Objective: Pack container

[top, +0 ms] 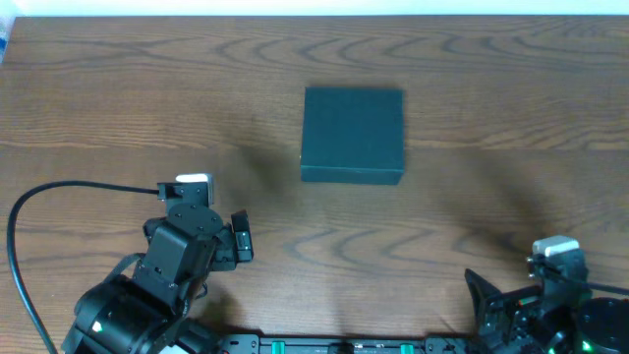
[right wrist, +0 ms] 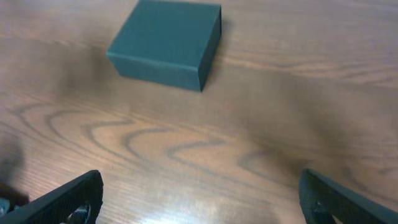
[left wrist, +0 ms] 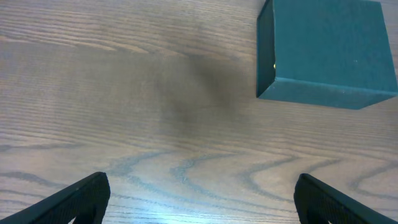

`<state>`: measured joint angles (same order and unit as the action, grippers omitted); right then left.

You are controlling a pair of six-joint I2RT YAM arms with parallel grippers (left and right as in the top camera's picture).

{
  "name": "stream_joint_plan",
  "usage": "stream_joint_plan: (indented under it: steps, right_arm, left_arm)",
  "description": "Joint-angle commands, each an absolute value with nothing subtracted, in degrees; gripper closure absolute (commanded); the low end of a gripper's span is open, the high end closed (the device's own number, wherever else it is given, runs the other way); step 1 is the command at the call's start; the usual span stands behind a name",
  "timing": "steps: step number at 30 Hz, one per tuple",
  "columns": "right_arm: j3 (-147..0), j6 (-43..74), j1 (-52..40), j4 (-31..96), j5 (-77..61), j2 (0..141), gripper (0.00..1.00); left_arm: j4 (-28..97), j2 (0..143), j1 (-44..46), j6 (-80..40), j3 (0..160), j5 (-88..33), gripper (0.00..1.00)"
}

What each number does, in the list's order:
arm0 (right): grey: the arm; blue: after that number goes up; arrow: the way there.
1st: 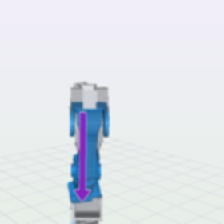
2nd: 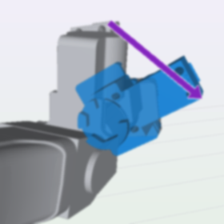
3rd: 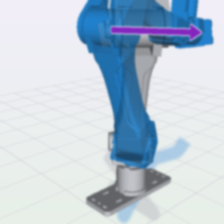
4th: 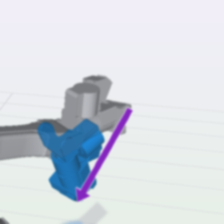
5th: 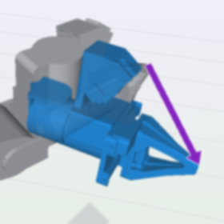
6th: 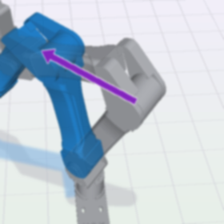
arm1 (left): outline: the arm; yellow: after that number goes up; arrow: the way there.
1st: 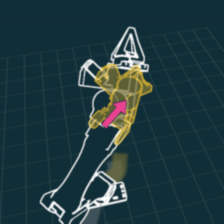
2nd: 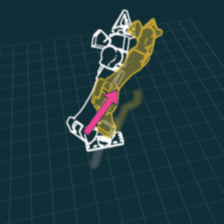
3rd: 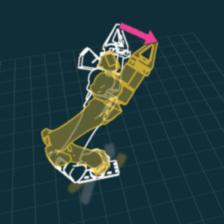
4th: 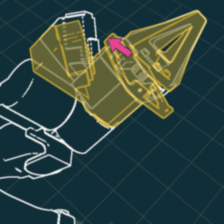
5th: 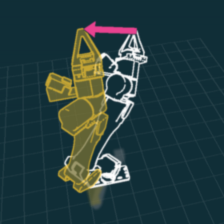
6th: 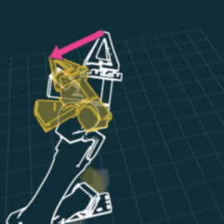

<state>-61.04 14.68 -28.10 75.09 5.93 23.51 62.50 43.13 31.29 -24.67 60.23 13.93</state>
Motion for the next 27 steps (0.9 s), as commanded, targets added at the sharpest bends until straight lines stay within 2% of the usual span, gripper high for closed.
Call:
stream_joint_plan:
  steps: [1, 5, 10, 18, 22, 27]
  right_arm:
    - [-61.21, 15.40, -28.53, 76.23, 5.56, 23.49, 0.01]
    - [-61.23, 15.68, -28.53, 76.71, 5.13, 23.46, 0.01]
    - [-61.10, 13.04, -27.46, 71.35, 5.08, 23.35, 0.01]
    - [-57.21, 3.11, -14.85, 67.64, -1.06, 21.58, 0.01]
    - [-49.63, 0.16, -8.49, 64.25, -3.92, 17.67, 0.01]
    - [-38.44, 0.16, -5.30, 61.25, -5.10, 12.93, 0.01]
  left_arm:
    - [62.63, 43.05, 31.53, -25.30, 59.70, 14.79, 0.04]
    - [62.63, 43.05, 31.53, -25.30, 59.70, 14.79, 0.05]
    - [62.65, 43.05, 31.53, -25.30, 59.70, 14.79, 0.04]
    - [62.65, 43.05, 31.53, -25.30, 59.70, 14.81, 0.04]
    - [62.63, 43.05, 31.53, -25.30, 59.70, 14.79, 0.05]
    - [62.63, 43.05, 31.53, -25.30, 59.70, 14.79, 0.05]
